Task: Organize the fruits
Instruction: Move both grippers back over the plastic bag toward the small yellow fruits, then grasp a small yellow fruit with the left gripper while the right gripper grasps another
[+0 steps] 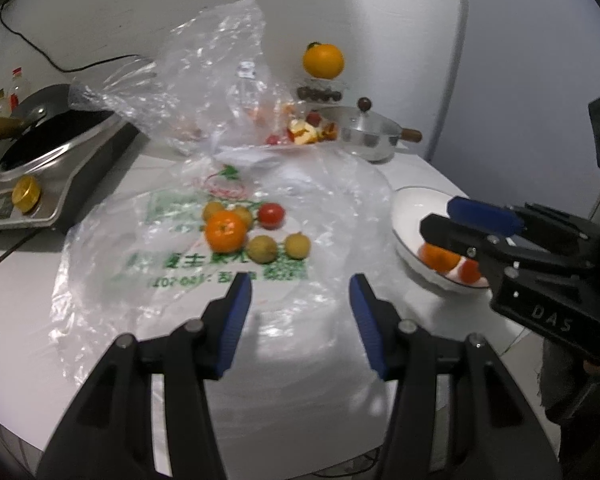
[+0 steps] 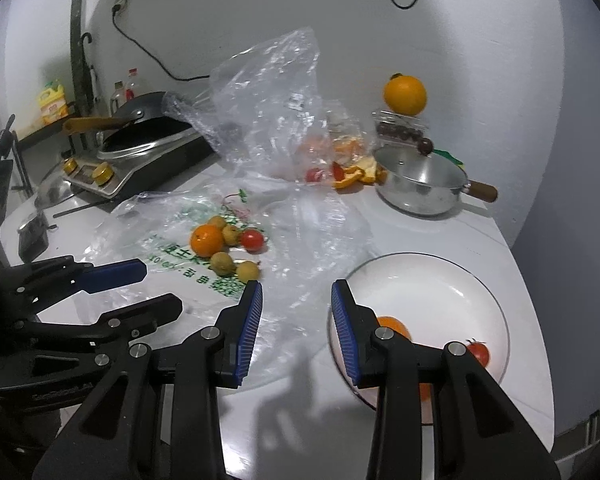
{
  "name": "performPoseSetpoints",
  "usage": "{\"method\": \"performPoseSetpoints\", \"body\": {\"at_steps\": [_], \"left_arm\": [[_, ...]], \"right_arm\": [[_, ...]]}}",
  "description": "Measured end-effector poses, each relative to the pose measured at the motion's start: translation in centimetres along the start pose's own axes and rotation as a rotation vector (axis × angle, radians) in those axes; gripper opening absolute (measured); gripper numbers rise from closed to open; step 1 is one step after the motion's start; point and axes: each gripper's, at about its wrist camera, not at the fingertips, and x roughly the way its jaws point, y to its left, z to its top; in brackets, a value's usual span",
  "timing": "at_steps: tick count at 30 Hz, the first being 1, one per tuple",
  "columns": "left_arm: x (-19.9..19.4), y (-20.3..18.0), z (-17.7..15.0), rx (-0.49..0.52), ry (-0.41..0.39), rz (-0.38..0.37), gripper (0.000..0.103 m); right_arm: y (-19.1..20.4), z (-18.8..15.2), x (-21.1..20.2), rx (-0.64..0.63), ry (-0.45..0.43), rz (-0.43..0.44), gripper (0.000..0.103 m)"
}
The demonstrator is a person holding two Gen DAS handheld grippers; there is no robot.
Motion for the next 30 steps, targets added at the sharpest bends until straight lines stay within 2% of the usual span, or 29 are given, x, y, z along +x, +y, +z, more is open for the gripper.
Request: {"method": "performPoseSetpoints", "body": {"at_steps": [13, 22, 30], "left_arm": [[0.4, 3.7, -0.1, -0.038, -0.008, 0.045, 0.052], [1.8, 5.6, 0.1, -0.066, 0.011, 0.057, 0.052], [3.3, 6.6, 0.2, -0.080, 0.037, 0.061, 0.052]], "right_arm": [[2.8, 1.2, 2.5, -0.042, 0.021, 0.042, 0.038], [4.0, 1.8, 5.6, -0.061, 0.061, 0.082, 0.038], [4.1, 1.9, 8.8, -0.067, 0.110, 0.081, 0.038]]}}
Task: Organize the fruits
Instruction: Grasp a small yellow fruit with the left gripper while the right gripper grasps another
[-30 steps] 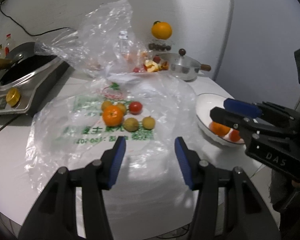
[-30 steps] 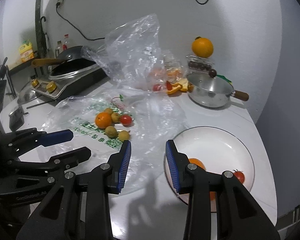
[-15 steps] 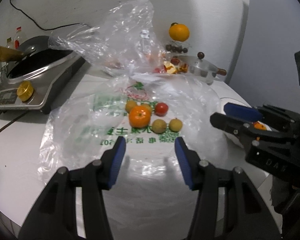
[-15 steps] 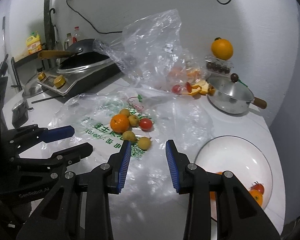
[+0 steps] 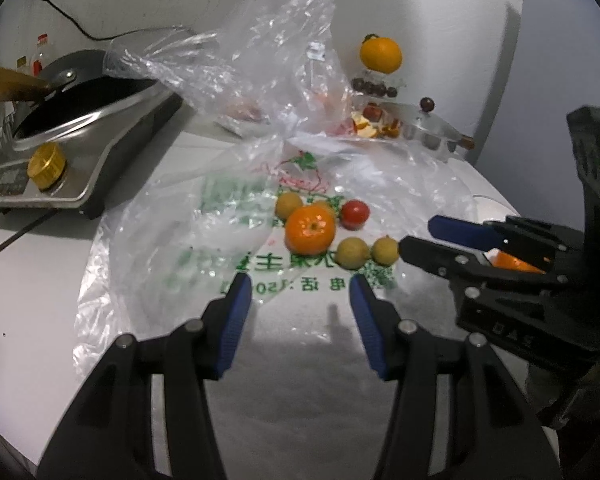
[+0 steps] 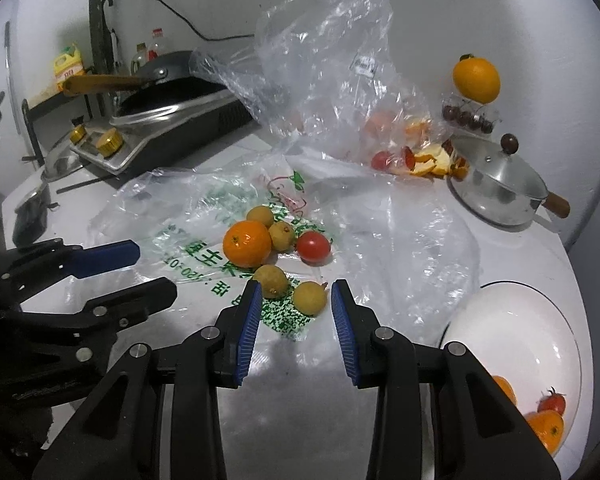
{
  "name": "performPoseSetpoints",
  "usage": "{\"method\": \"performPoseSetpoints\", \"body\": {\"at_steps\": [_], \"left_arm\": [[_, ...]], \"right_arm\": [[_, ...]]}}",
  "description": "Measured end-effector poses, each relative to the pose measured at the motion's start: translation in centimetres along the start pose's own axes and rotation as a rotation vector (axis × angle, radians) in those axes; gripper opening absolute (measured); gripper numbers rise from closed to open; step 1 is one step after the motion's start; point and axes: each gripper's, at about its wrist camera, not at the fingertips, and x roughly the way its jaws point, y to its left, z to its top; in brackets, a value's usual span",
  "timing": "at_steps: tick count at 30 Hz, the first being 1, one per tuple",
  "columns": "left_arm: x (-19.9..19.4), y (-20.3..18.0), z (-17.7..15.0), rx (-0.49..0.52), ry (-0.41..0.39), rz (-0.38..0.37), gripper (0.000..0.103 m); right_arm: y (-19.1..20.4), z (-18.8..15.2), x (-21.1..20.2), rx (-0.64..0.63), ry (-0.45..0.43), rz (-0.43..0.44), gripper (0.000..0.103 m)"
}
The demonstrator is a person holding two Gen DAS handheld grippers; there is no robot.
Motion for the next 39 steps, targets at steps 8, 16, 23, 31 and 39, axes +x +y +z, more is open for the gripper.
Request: {"method": "performPoseSetpoints", "body": {"at_steps": [8, 16, 23, 31, 39], "left_arm": [[1.3, 0.6, 0.2, -0.024, 0.018, 0.000, 0.052], [2.1, 0.0, 0.3, -0.008, 0.034, -0.011, 0.052], [2.6, -0.5, 0.5, 0.005, 0.047, 0.002, 0.052], [2.7, -2.8, 1.0, 0.093, 0.052, -0.003, 0.052], [3.8, -5.0, 1.9, 0.168, 0.057, -0.015, 0.052]], "right_arm": [[-0.7, 0.1, 2.6, 0.004, 0.043, -0.002, 0.038], [-1.2, 0.0, 4.1, 0.009, 0.079, 0.002, 0.038], [-1.2, -0.1, 4.5, -0.007, 0.080, 0.009, 0.026], [-2.0, -0.1, 2.2, 0.011, 0.022, 0.025, 0.026], [-3.6, -0.3, 0.1, 0.046, -0.018, 0.027, 0.026]]}}
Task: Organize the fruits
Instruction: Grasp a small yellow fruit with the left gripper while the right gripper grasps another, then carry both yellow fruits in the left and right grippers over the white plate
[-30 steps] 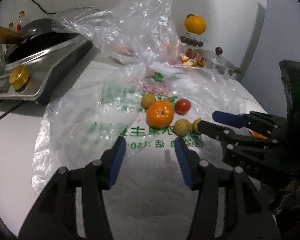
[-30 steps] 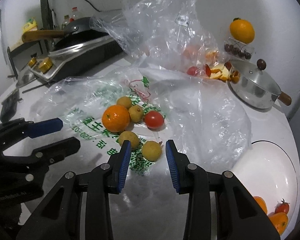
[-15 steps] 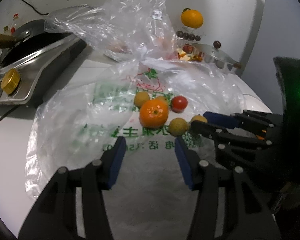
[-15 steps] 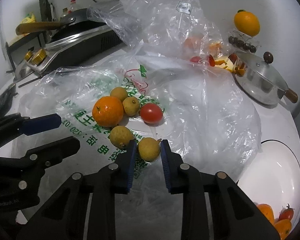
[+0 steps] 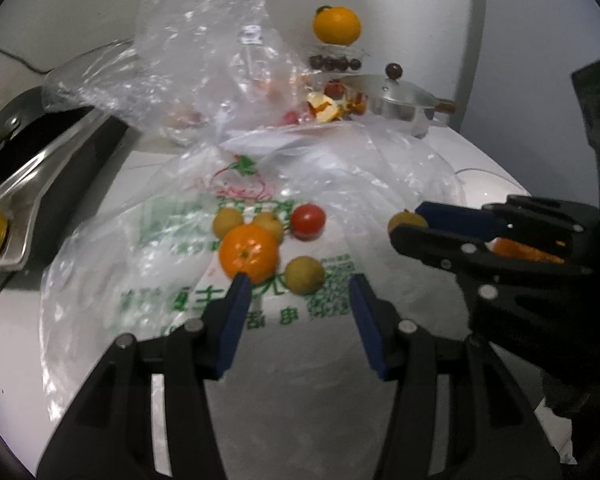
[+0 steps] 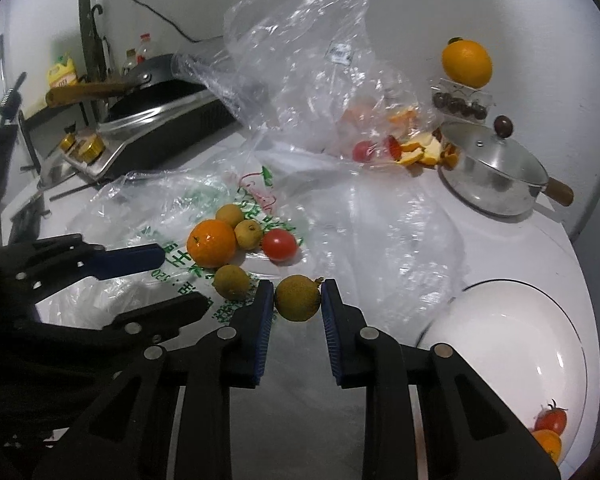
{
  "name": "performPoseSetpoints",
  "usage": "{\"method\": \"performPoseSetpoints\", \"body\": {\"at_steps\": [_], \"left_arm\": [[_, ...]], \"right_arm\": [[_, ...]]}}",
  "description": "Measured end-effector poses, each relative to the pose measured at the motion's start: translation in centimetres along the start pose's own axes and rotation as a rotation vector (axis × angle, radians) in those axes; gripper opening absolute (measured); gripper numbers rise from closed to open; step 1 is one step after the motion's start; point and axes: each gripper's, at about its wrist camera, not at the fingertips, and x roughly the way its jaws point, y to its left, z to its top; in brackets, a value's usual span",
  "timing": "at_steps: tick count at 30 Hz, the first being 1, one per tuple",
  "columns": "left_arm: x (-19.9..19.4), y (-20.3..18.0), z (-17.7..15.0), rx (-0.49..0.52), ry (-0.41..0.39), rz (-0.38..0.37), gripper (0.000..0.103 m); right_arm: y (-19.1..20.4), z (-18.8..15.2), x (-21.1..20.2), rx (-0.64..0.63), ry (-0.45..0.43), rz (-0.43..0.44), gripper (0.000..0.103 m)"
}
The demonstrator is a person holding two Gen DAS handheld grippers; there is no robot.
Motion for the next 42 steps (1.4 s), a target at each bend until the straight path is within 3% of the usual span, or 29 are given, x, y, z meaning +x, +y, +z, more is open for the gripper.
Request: {"method": "performPoseSetpoints", "body": {"at_steps": [10, 18, 21, 23, 26, 42], "left_arm": [[2.3, -2.3, 1.0, 0.100, 0.045, 0.008, 0.051], [3.4, -2.0, 1.2, 0.071, 0.083, 0.001, 0.051], [4.3, -1.6, 1.3, 0.033, 0.114, -0.018, 0.038], [4.8, -1.5, 1.2, 0.022, 0.126, -0.018, 0.036], [4.8, -1.4, 1.1, 0.018, 0.123, -0.014, 0.028], [1.4, -1.8, 1.1, -0.007, 0.056, -0.074, 0.028]], "right_arm": [[-2.0, -0.5, -1.0, 0.049, -0.032, 0.009, 0.026], [-2.8, -0.7, -1.0, 0.068, -0.040, 0.022, 0.026], [-2.9, -0.9, -0.9, 0.073, -0.040, 0.031, 0.026], [-2.9, -1.0, -1.0, 0.073, -0.042, 0.032, 0.026], [-2.9, -1.0, -1.1, 0.071, -0.047, 0.030, 0.026], [-1.9, -1.0, -3.7, 0.053, -0.079, 0.005, 0.026]]}}
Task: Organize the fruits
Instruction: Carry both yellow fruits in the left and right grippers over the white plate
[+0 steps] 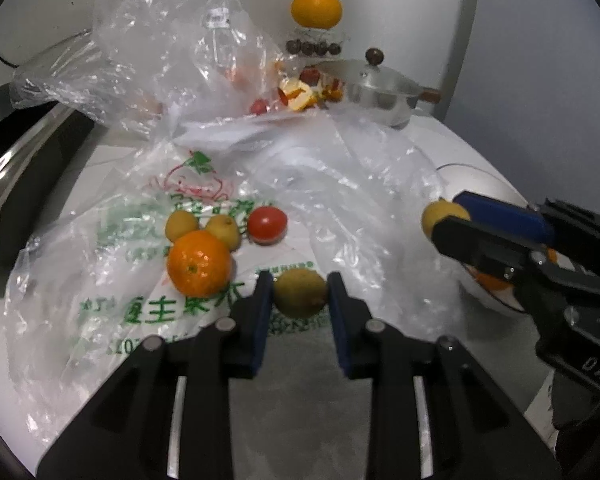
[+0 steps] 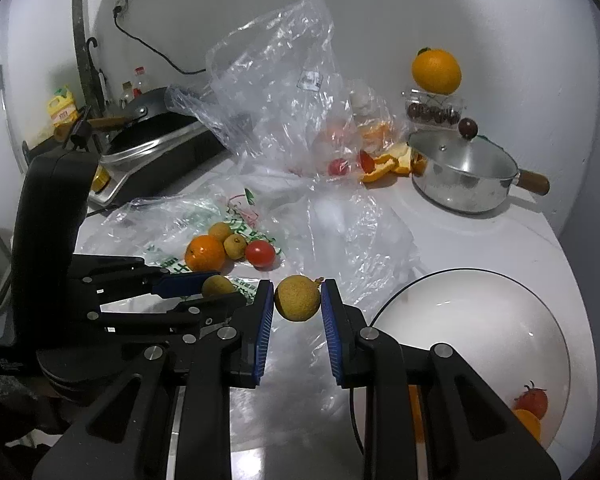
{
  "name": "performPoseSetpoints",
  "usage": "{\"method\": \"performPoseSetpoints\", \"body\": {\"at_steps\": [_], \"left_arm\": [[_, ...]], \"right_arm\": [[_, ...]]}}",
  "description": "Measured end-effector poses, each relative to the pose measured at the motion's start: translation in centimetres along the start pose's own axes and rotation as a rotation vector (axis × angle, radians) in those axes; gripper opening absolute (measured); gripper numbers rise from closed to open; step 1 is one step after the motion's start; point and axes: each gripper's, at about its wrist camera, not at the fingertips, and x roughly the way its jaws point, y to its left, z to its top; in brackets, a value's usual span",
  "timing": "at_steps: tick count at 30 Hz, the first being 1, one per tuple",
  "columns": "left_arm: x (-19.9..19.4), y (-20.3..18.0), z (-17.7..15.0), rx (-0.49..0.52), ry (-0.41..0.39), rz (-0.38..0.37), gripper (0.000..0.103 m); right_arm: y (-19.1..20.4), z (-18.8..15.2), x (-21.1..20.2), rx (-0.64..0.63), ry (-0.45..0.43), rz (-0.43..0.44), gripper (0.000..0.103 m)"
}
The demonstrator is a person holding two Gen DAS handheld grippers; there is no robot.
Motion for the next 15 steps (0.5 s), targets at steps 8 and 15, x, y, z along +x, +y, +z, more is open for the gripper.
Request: {"method": "performPoseSetpoints", "body": {"at_steps": [8, 15], "left_arm": [[-2.7, -1.2, 0.4, 0.000, -0.046, -0.014, 0.028], [-4.4, -2.7, 0.3, 0.018, -0.070, -0.020, 0.028]], "right_arm": [[0.3, -0.2, -2.3, -0.004, -0.029, -0.016, 0.026], [-0.1, -0.8, -4.3, 0.002, -0.050, -0.029, 0.026]]}}
